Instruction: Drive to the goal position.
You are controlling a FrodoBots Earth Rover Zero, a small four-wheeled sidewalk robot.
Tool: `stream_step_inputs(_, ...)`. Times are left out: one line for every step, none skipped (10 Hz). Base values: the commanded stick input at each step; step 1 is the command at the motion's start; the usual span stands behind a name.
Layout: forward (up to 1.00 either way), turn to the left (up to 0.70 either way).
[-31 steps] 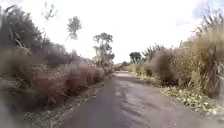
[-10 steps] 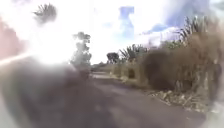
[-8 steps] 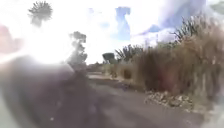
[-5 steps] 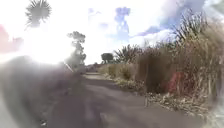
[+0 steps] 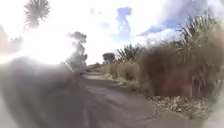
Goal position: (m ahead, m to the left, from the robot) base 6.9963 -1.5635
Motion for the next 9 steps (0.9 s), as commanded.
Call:
stream_step_inputs(0.50,0.01)
stream_step_inputs(0.50,0.01)
stream_step_inputs(0.50,0.01)
stream_step_inputs(0.50,0.01)
stream_step_inputs(0.50,0.01)
stream_step_inputs(0.50,0.01)
stream_step_inputs(0.50,0.01)
stream_step_inputs(0.50,0.01)
stream_step_inputs(0.50,0.01)
